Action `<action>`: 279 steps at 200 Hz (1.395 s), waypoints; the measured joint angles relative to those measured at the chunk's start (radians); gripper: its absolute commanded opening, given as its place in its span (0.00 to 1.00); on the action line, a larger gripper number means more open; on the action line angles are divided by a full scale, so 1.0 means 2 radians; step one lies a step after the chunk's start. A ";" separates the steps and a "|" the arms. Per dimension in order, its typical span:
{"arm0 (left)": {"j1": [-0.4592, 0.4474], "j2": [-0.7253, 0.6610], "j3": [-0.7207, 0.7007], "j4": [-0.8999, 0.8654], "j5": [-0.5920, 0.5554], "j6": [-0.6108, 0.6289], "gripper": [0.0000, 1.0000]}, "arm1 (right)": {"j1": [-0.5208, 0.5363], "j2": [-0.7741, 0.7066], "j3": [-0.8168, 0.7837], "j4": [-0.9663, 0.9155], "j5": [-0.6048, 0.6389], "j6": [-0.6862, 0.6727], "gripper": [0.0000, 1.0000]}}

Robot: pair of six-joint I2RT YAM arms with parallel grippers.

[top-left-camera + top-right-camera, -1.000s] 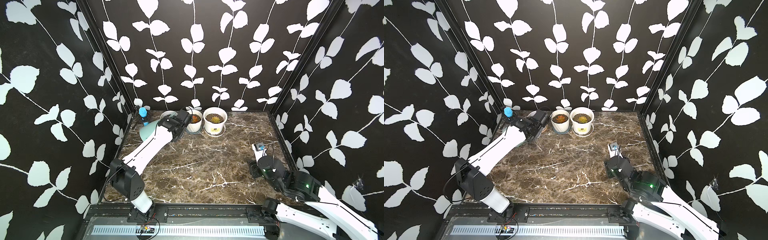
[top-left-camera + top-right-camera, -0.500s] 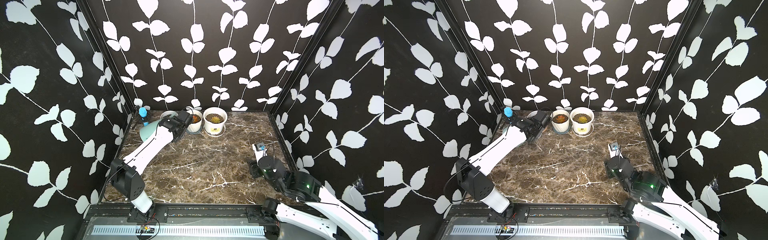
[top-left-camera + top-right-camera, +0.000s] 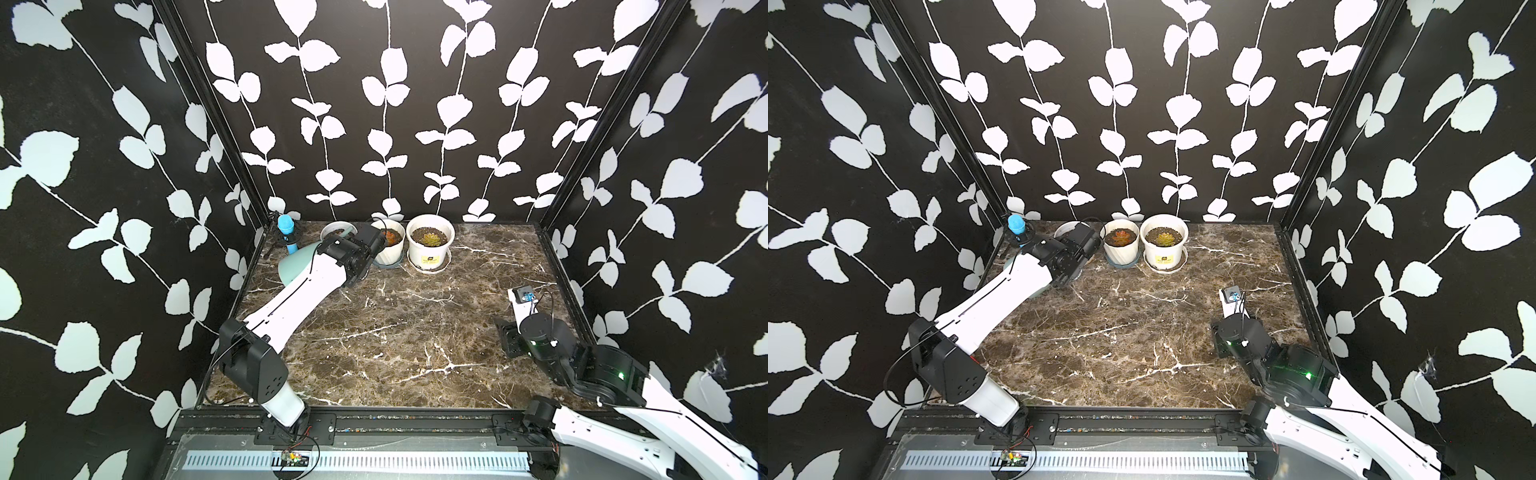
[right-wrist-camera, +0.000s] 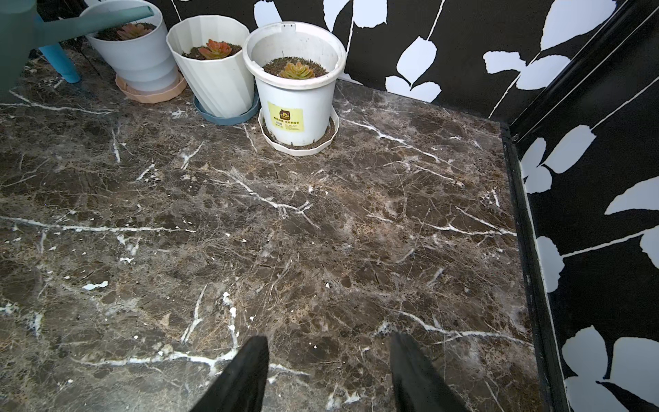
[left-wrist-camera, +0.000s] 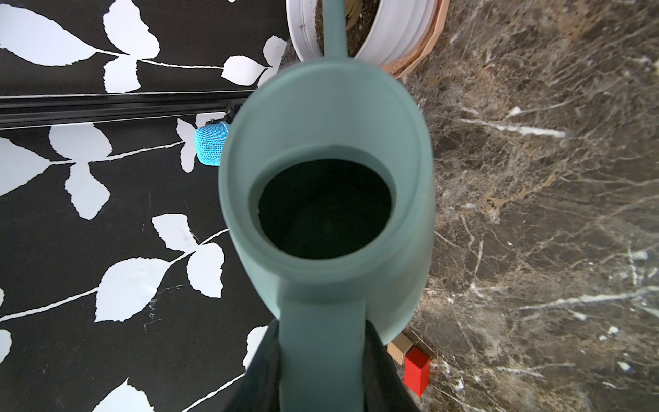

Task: Water the succulent around the soil edge
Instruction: Water the soil of the potted plant with water.

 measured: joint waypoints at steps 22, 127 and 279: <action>-0.001 -0.002 0.000 -0.003 0.000 0.000 0.00 | 0.000 0.000 0.000 -0.002 0.000 0.003 0.57; -0.005 -0.012 -0.002 -0.005 -0.002 0.001 0.00 | 0.000 0.000 0.000 -0.006 0.000 0.006 0.57; -0.018 -0.024 -0.013 -0.022 -0.013 0.000 0.00 | 0.000 -0.003 0.000 -0.006 -0.002 0.011 0.57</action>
